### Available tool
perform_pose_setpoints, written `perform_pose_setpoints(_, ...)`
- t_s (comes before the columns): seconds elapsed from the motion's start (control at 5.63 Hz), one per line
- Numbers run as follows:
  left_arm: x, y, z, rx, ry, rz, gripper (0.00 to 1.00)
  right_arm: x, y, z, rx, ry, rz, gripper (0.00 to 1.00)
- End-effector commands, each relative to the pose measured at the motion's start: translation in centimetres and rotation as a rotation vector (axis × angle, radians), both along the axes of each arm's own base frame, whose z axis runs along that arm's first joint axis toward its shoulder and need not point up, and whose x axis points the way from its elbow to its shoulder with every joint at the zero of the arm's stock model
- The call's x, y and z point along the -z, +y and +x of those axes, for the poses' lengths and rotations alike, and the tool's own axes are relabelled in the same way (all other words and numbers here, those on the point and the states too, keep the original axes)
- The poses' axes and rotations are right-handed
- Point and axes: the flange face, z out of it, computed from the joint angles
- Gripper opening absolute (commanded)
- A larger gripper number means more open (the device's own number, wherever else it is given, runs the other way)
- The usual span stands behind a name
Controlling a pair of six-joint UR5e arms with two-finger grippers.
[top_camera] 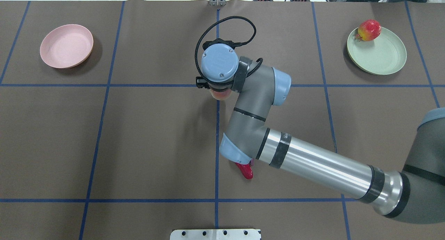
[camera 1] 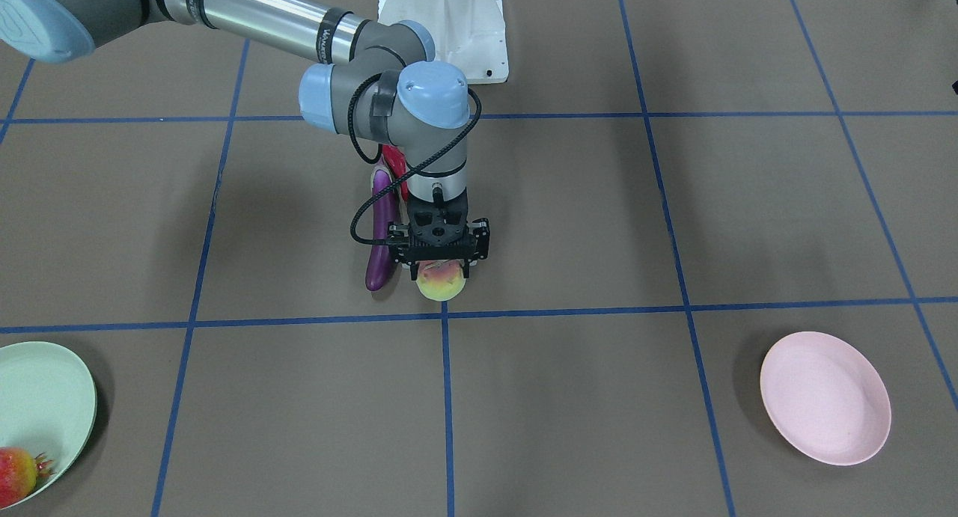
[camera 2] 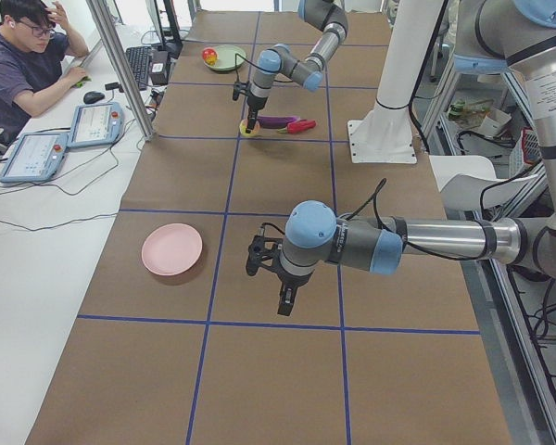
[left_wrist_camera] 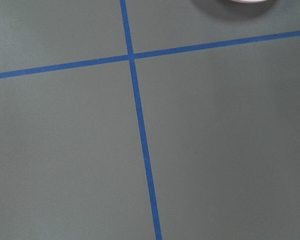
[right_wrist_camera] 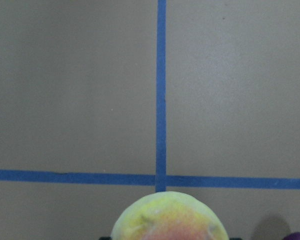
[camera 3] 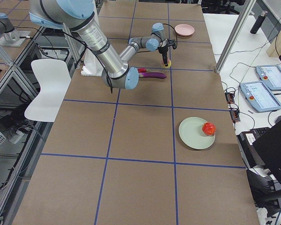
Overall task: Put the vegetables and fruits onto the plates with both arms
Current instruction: 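Carry the peach to the green plate with right gripper while left arm moves out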
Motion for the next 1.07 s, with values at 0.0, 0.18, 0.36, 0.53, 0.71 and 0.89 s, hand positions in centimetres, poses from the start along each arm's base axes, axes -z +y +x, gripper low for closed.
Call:
perform_pose_setpoints(0.0, 1.3, -1.3, 0.0, 0.000, 0.000, 0.052, 1.00, -4.4, -8.4, 11.1, 0.091, 0.016, 0.003, 0.00)
perform_pose_setpoints(0.18, 3.6, -3.5, 0.2, 0.006, 0.002, 0.125, 1.00, -9.0, -12.4, 18.7, 0.183, 0.027, 0.029, 0.00)
perform_pose_setpoints(0.36, 5.3, -6.3, 1.4, 0.083, 0.038, 0.034, 1.00, -13.3, -15.4, 26.6, 0.240, 0.046, 0.071, 0.00)
perform_pose_setpoints(0.53, 7.9, -8.6, 3.9, 0.118, 0.071, -0.009, 1.00, -18.3, -16.4, 32.7, 0.314, 0.079, 0.116, 0.00)
perform_pose_setpoints(0.71, 10.9, -11.3, 7.5, 0.096, 0.090, -0.015, 1.00, -22.4, -16.7, 38.0, 0.376, 0.087, 0.148, 0.00)
perform_pose_setpoints(0.89, 14.0, -13.3, 11.8, 0.122, 0.125, -0.082, 1.00, -26.5, -16.9, 42.8, 0.429, 0.101, 0.176, 0.00)
